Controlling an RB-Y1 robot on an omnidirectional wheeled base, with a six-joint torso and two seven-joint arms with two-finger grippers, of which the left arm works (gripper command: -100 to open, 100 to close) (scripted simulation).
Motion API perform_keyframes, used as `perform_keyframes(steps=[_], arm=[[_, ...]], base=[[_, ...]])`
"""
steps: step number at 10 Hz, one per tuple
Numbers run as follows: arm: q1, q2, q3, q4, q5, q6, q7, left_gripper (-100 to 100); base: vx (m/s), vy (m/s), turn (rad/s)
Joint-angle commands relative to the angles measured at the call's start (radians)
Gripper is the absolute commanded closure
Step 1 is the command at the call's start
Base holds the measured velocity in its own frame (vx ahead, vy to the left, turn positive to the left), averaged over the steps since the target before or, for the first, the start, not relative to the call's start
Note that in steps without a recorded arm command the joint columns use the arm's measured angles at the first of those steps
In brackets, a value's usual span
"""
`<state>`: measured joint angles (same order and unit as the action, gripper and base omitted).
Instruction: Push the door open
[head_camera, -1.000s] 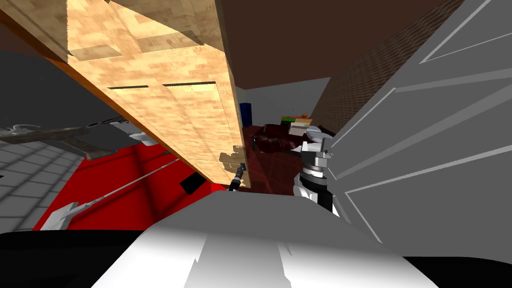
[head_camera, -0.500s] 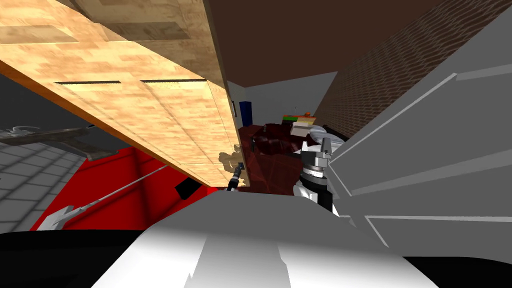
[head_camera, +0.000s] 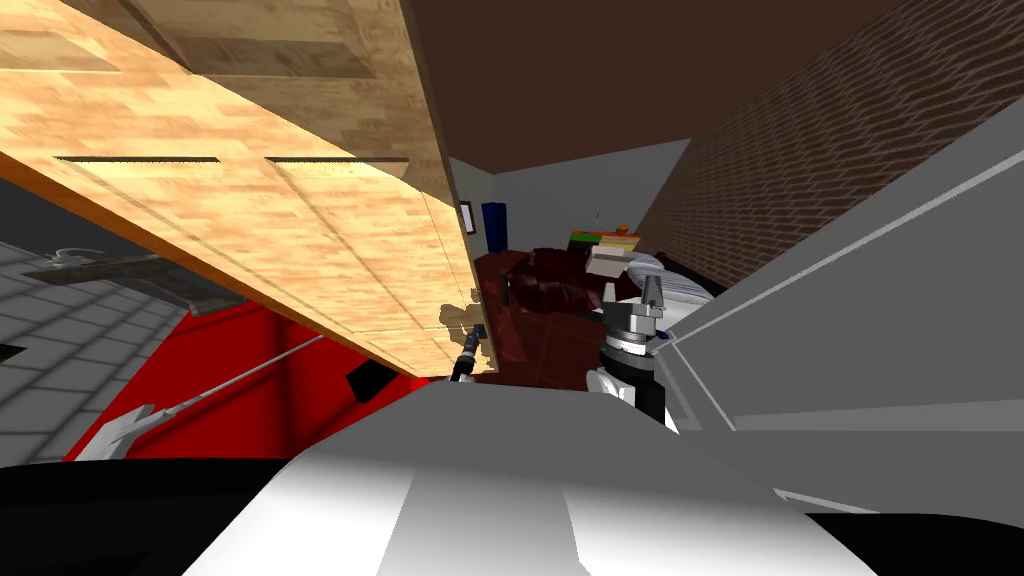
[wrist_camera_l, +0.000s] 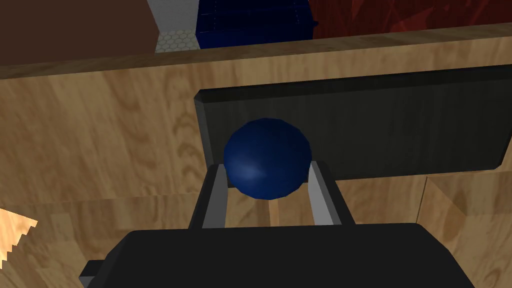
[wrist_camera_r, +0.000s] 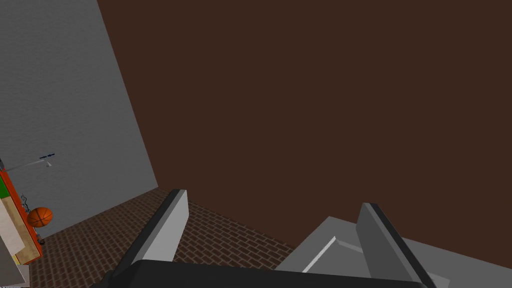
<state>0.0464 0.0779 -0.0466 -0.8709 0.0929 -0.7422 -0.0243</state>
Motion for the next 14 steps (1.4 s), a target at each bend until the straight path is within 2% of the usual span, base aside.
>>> perform_keyframes(steps=[1, 2, 3, 4, 8, 10, 11, 14], arm=[[-0.013, 0.007, 0.028, 0.018, 0.011, -0.011, -0.006, 100], [-0.013, 0.007, 0.028, 0.018, 0.011, -0.011, -0.006, 100], [-0.019, 0.006, 0.051, 0.024, 0.020, -0.010, -0.012, 100], [-0.026, 0.004, 0.038, 0.039, 0.017, -0.015, -0.007, -100], [-0.023, -0.006, 0.035, 0.026, 0.020, -0.004, -0.005, -100], [-0.021, -0.019, 0.033, 0.016, 0.022, 0.002, -0.003, -100], [-0.024, -0.016, 0.034, 0.024, 0.022, -0.002, -0.004, -100], [-0.026, -0.010, 0.041, 0.033, 0.024, -0.013, -0.007, -100]], base=[[0.125, -0.058, 0.086], [0.074, -0.023, 0.065], [0.103, -0.046, 0.085], [-0.079, -0.092, 0.080], [-0.225, -0.068, 0.028], [-0.206, -0.073, 0.049], [-0.101, -0.020, 0.007], [0.185, 0.011, -0.028]])
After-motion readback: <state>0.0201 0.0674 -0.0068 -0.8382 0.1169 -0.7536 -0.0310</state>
